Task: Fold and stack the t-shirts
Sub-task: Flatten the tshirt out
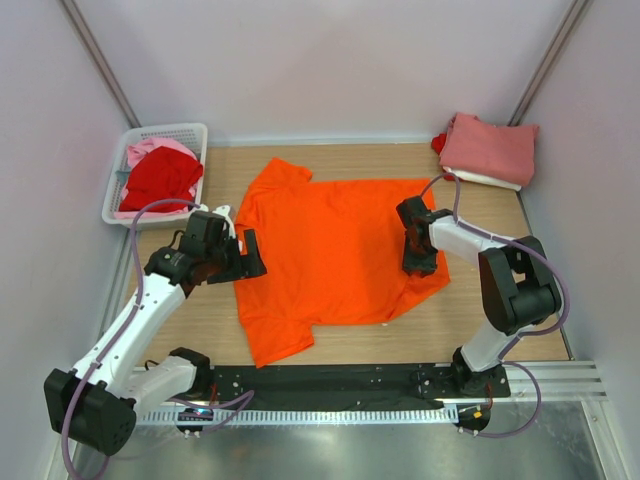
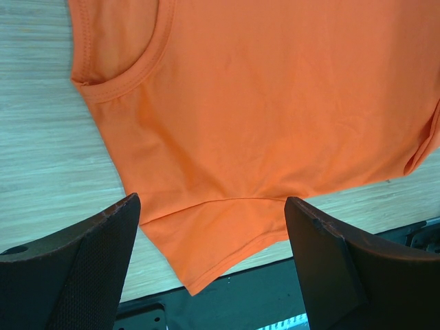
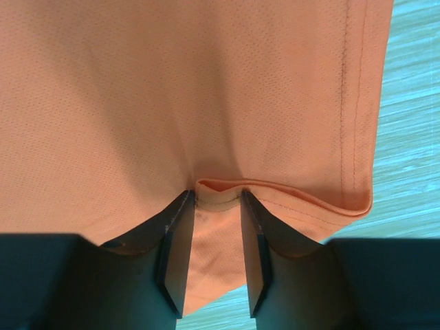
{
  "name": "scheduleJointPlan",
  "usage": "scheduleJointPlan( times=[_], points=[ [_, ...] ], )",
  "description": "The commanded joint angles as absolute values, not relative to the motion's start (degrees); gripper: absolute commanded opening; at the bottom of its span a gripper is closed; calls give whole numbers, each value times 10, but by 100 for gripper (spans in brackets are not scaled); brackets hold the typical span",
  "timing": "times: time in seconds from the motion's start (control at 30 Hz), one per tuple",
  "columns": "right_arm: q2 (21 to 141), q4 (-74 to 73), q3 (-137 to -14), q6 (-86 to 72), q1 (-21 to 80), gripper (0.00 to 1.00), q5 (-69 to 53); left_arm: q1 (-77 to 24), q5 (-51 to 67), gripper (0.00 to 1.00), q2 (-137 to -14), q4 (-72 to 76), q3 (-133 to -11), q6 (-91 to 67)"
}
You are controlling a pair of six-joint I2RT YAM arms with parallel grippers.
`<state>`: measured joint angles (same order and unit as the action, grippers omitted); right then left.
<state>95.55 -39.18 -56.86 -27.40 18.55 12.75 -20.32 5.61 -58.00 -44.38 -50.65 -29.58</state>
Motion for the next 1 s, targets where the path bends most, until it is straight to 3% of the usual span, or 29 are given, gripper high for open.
scheduleJointPlan(
  times=[0.0,0.23,0.37,0.53,0.57,0.73,0.97],
  points=[
    [955,-379,-564,-280,187,38,145,-206,53,86,-576,-427,-507,-294],
    [932,-394,-567,-281,187,20,161,-207,53,86,-577,-427,-507,-294],
    [901,-412,-565,-284,188,16,167,-207,51,87,-577,-427,-507,-294],
    [822,-439,-540,-294,187,7,162,-207,40,86,-585,-428,-507,-299],
    [806,-440,-533,-300,187,1,160,-207,38,86,-588,-432,-507,-303],
    [673,-450,-481,-358,234,1,175,-208,35,85,-590,-454,-519,-327],
    [506,-424,-391,-507,236,1,96,-216,113,83,-534,-483,-485,-422]
  ],
)
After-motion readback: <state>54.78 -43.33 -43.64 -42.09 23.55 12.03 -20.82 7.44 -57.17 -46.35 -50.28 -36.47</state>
